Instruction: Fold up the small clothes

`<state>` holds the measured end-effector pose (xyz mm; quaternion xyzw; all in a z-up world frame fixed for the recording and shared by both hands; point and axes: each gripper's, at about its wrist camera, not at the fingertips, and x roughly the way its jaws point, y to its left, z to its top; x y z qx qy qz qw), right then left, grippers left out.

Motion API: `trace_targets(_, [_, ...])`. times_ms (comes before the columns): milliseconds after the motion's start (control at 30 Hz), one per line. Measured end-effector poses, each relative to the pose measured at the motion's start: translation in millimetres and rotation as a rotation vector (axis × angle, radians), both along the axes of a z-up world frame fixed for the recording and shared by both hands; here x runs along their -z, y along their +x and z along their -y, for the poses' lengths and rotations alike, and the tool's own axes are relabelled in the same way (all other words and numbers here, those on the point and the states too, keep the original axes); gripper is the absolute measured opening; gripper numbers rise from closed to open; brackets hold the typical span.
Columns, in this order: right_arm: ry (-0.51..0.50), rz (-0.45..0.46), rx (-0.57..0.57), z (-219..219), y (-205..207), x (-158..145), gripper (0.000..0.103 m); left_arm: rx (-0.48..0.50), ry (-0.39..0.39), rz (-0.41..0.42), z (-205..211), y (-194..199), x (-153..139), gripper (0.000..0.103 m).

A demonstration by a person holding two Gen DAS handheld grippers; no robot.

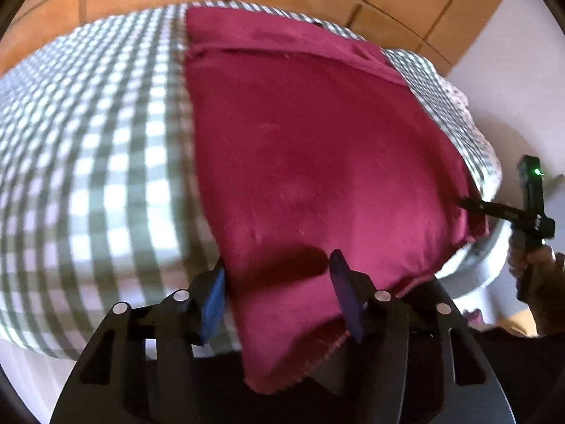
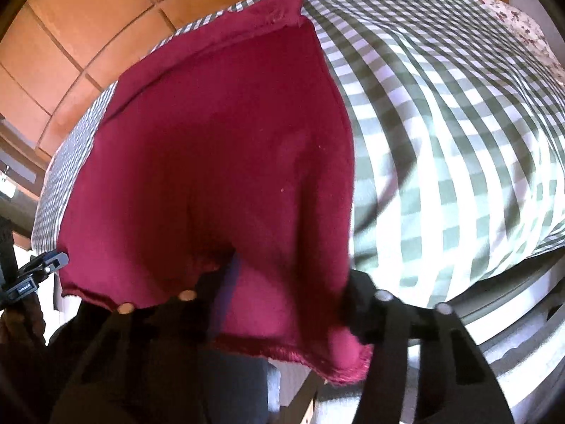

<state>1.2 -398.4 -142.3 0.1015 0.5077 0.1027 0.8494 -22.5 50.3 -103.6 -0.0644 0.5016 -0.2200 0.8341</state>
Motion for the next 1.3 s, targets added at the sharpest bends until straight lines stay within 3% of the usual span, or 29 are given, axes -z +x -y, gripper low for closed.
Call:
trace_targets(67, [-0.010,-0.005,-0.012,0.7,-0.2,-1.9,0.032,0.016,-0.010,-0.013,3.2,-2.0,3.3,0.022])
trace_targets(167, [0.019,-0.010,-0.029,6.4,-0.8,-8.7,0.008,0.027,-0.044,-0.010,1.2,-2.2,0.0,0.010])
trace_targets(300, [0.118,0.031,-0.081,4.0,-0.4,-29.8,0.008,0.029,-0.158,0.002,-10.4,1.7,-17.6,0.010])
trace_targets(367, [0.192,0.066,-0.094,2.6,4.7,-43.7,0.008,0.021,-0.256,0.010,-20.3,4.0,-30.6,0.010])
trace_targets(567, [0.346,0.156,-0.057,1.4,56.1,-70.9,0.008,-0.016,-0.448,0.037,-31.1,35.6,-56.4,0.010])
trace_targets(733, [0.344,0.137,0.040,3.3,123.8,-69.9,0.008,-0.125,-0.507,0.000,-39.5,90.1,-58.5,0.010])
trace_targets(867, [0.308,0.096,0.110,7.2,166.4,-59.6,0.008,-0.202,-0.461,-0.025,-45.3,133.3,-59.1,0.010])
trace_targets(933, [0.308,0.084,0.137,11.5,180.2,-55.4,0.014,-0.250,-0.436,-0.038,-47.8,151.4,-54.8,0.011])
trace_targets(967, [0.316,0.082,0.151,14.0,184.0,-55.0,0.028,-0.294,-0.425,-0.041,-51.4,159.1,-53.0,0.018])
trace_targets(1000, [0.348,0.087,0.157,20.7,187.5,-55.5,0.052,-0.316,-0.436,-0.050,-56.6,163.2,-51.1,0.028])
trace_targets(1033, [0.377,0.102,0.163,24.5,187.3,-57.6,0.062,-0.345,-0.490,-0.065,-65.0,167.7,-48.3,0.061])
trace_targets(1067, [0.388,0.126,0.167,27.7,185.2,-61.1,0.074,-0.373,-0.511,-0.064,-70.0,167.4,-46.6,0.081])
trace_targets(1100, [0.387,0.152,0.168,29.4,181.1,-66.7,0.080,-0.414,-0.527,-0.048,-77.9,164.5,-46.4,0.082])
trace_targets(1200, [0.368,0.203,0.158,38.6,163.9,-76.4,0.088,-0.401,-0.502,-0.034,-87.1,154.9,-40.7,0.082])
trace_targets(1300, [0.265,0.223,0.132,39.3,145.1,-73.6,0.089,-0.313,-0.425,-0.010,-79.5,133.5,-34.1,0.082])
